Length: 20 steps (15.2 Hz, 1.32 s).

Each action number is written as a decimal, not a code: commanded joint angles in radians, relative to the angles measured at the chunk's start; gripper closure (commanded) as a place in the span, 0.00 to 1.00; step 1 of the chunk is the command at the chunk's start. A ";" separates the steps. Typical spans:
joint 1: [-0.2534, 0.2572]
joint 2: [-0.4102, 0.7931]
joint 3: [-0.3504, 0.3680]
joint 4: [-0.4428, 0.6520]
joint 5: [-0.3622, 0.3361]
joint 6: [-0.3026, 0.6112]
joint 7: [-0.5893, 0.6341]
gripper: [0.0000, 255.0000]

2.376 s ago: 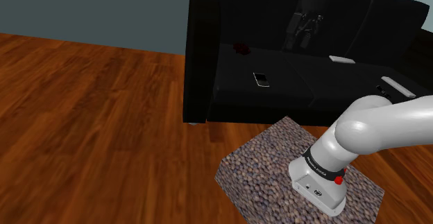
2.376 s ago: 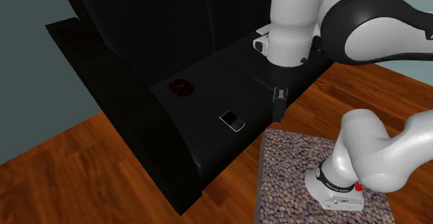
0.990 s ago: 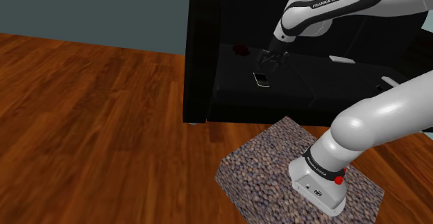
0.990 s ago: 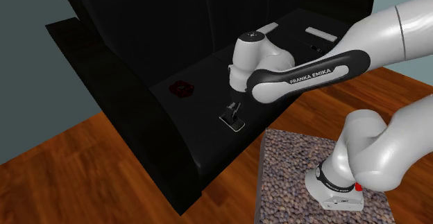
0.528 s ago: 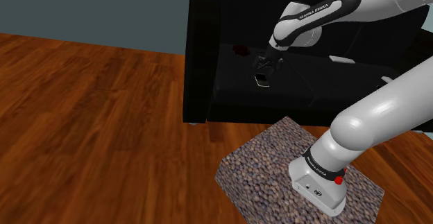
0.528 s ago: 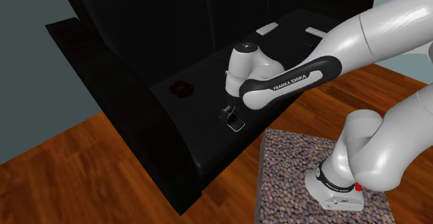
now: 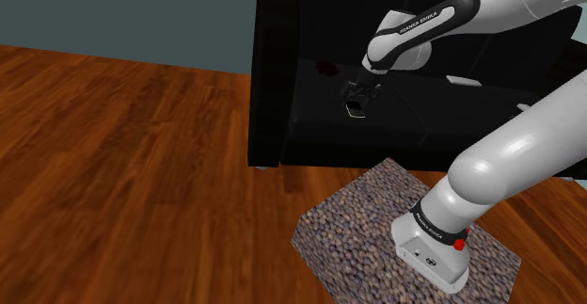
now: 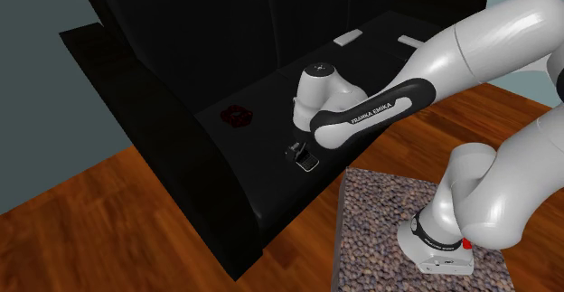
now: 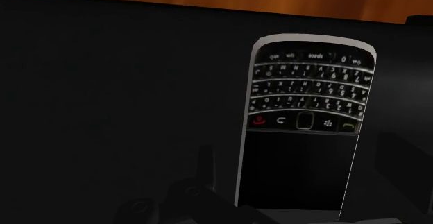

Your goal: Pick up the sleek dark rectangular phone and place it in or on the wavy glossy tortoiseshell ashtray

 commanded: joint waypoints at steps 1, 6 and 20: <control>0.000 0.000 0.000 0.000 0.000 0.000 0.000 0.00; 0.000 0.000 0.000 0.000 0.000 0.000 0.000 1.00; -0.006 -0.080 0.008 0.045 -0.017 -0.125 0.016 1.00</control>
